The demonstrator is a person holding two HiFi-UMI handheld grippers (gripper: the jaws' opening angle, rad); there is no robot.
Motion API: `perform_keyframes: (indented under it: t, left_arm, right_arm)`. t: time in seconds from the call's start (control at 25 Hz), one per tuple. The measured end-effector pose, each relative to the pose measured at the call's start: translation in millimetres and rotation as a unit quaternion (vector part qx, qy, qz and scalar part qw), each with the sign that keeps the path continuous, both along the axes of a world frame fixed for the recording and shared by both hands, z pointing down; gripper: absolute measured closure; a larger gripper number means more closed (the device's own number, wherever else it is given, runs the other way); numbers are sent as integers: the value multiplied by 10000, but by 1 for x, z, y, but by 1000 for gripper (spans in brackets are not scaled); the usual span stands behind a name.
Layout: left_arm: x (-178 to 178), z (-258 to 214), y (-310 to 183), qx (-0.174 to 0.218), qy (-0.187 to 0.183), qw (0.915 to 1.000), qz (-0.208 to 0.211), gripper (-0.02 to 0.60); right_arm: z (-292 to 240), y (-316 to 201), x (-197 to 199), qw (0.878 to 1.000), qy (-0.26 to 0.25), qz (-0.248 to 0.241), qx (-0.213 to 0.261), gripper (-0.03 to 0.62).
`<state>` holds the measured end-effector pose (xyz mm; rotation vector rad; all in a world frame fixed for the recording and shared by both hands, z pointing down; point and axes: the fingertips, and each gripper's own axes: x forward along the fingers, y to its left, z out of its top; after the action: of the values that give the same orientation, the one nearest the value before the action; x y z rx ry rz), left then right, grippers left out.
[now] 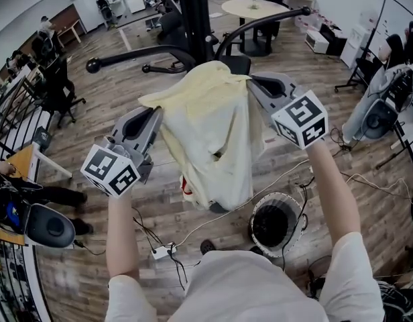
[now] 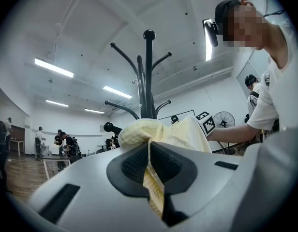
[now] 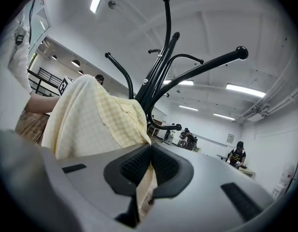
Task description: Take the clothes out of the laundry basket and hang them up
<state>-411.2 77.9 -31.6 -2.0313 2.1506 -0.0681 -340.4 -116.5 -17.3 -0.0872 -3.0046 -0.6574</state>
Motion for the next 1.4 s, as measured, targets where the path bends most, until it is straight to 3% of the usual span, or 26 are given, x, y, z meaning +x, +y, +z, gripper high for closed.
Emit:
perform_keyframes:
  t: [0.48,0.88,1.4]
  left_arm:
    - [12,33,-20,-221,276,9993,134,555]
    - [28,61,-39,-380,294,9987,191,555]
    - [38,60,-38,-163,388,9991,-50,554]
  right_arm:
    - [15,13,13,9998,61,-83,-143,582]
    - [32,30,20,9995,155,-195,-175,582]
    - [31,41,27,9994,155,-118,-303,576]
